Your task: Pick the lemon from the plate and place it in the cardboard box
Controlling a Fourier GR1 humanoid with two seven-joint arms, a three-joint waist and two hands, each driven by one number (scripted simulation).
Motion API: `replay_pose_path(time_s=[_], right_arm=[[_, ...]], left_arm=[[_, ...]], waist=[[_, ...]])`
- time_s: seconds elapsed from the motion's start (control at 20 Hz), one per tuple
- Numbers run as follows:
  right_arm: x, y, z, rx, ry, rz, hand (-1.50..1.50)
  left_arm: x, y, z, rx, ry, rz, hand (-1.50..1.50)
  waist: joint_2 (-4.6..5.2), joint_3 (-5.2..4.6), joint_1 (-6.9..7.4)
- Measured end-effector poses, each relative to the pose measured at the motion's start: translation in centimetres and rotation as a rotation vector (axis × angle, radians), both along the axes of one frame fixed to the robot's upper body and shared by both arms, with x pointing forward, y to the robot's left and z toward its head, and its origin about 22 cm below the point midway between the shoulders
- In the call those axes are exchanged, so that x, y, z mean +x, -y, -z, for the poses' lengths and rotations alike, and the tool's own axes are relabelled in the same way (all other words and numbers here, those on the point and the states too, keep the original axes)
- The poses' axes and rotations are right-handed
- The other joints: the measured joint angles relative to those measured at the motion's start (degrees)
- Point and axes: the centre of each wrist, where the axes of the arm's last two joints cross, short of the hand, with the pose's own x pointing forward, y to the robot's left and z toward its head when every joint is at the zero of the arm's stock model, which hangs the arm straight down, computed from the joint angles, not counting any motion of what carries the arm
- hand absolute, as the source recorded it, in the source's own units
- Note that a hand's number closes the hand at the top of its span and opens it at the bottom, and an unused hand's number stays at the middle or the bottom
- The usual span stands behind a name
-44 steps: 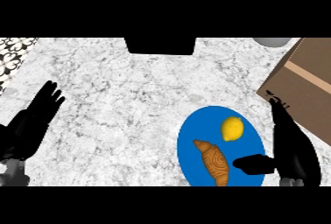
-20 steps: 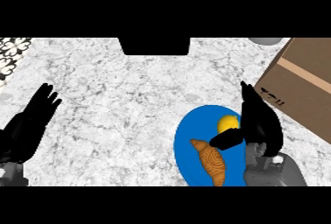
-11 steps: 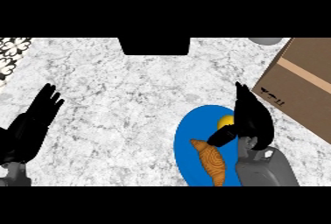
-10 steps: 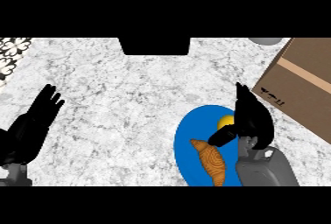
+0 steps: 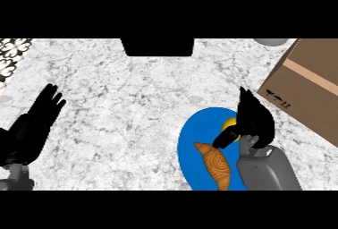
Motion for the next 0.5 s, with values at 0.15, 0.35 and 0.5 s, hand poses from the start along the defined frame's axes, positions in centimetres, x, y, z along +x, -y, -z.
replay_pose_path(time_s=[0.15,0.35,0.5], right_arm=[[0.0,0.2,0.2,-0.005,-0.014,0.001,-1.5],[0.4,0.3,1.2,-0.008,-0.051,0.007,-1.5],[1.0,0.2,1.9,-0.014,-0.075,0.008,-1.5]], left_arm=[[0.0,-0.1,0.2,0.002,-0.004,-0.002,0.0],[-0.2,-0.8,0.6,0.005,-0.004,-0.003,0.0],[-0.4,-0.6,0.4,-0.005,-0.005,0.003,0.0]], waist=[[-0.02,0.0,-0.05],[0.01,0.0,0.05],[0.02,0.01,0.23]])
